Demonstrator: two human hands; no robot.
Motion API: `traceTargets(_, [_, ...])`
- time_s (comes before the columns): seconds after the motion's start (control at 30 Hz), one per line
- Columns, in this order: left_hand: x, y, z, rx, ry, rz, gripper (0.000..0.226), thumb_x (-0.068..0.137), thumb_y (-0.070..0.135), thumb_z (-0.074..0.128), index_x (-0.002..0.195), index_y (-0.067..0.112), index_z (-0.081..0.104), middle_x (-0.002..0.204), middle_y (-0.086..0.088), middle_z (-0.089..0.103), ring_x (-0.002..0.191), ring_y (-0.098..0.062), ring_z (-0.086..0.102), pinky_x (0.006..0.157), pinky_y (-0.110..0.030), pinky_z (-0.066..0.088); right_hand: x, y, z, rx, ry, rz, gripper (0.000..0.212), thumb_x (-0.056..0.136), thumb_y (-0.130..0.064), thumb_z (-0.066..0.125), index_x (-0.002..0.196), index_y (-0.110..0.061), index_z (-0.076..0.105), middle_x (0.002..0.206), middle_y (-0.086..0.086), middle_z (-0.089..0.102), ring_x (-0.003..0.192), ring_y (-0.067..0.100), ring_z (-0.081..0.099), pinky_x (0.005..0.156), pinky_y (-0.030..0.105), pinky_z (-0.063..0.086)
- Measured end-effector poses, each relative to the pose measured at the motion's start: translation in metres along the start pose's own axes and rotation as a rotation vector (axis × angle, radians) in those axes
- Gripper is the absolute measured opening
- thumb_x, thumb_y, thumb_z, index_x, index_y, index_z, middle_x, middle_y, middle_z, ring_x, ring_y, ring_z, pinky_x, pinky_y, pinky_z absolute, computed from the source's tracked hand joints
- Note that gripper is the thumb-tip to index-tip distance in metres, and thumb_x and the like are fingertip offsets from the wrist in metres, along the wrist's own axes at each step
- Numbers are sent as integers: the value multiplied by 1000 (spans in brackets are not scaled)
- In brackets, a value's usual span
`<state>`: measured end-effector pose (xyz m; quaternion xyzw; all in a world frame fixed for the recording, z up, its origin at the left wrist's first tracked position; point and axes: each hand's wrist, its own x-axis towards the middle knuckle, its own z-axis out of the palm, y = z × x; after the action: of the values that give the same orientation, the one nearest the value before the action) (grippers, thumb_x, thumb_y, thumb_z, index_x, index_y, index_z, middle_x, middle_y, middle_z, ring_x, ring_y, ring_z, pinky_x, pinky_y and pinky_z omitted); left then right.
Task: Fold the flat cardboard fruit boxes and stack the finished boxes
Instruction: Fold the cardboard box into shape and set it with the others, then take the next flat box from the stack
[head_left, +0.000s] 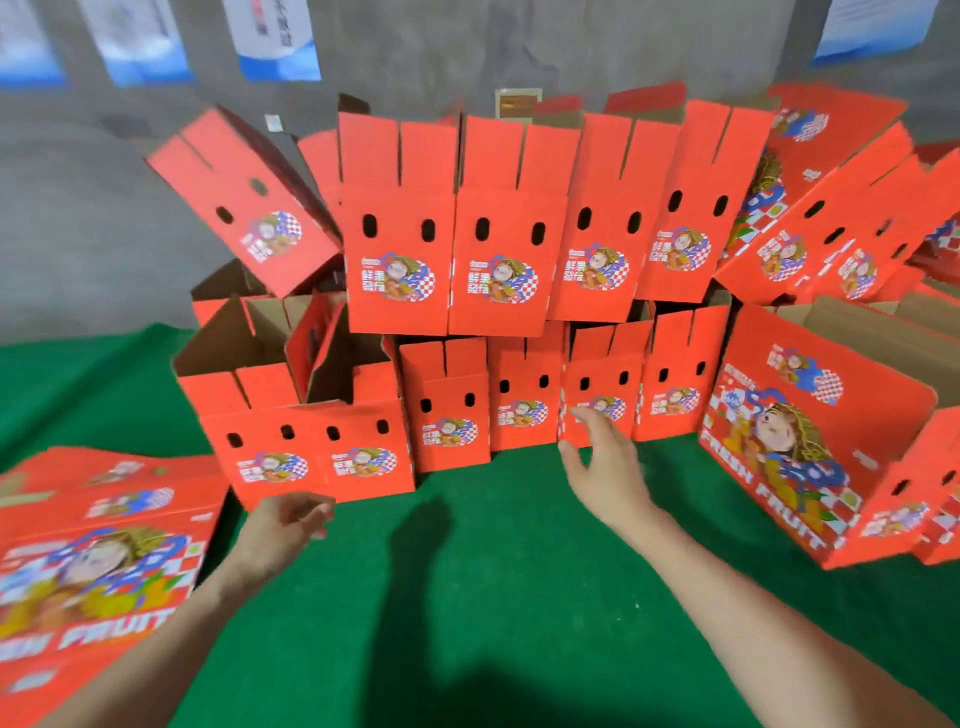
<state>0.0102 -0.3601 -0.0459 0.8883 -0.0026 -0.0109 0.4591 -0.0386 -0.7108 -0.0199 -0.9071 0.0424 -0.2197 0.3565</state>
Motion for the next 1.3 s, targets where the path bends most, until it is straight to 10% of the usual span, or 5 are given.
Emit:
traceTargets(0.57, [-46, -245, -191, 724, 318, -308, 75, 96, 47, 37, 152, 18, -4, 156, -2, -25, 145, -23, -19, 116, -50, -1, -96, -166, 249, -165, -865, -307, 40, 96, -34, 52, 134, -27, 45, 140, -12, 44, 129, 4, 40, 112, 24, 26])
traceTargets(0.77, [-63, -280, -160, 721, 54, -433, 111, 59, 89, -10, 152, 30, 8, 161, 3, 0, 147, -23, 6, 118, -44, 11, -109, -191, 312, -195, -1016, -51, 57, 94, -36, 54, 145, -23, 32, 146, 0, 42, 133, 14, 40, 112, 32, 28])
traceTargets(0.9, [-83, -269, -157, 785, 127, -206, 73, 59, 73, 35, 103, 27, 71, 109, -1, 68, 92, -29, 65, 79, -52, 51, -107, -210, 349, -132, -1030, 128, 54, 98, -28, 47, 146, -11, 29, 140, 6, 51, 128, 18, 49, 105, 29, 37])
traceTargets(1.1, [-85, -268, -192, 643, 140, -152, 42, 84, 60, 49, 121, 42, 54, 121, 11, 46, 123, -15, 43, 103, -30, 33, -98, -234, 377, 167, -858, 496, 26, 100, -31, 45, 84, -13, 56, 79, 4, 62, 63, 13, 56, 50, 23, 43])
traceTargets(1.3, [-92, -234, -248, 455, -270, 3, 93, 69, 73, 62, 147, 42, 22, 152, 15, 19, 141, -5, 23, 111, -20, 18, -92, -270, 376, 436, -809, 656, 29, 102, -21, 43, 91, -1, 61, 87, 20, 71, 69, 25, 65, 63, 28, 46])
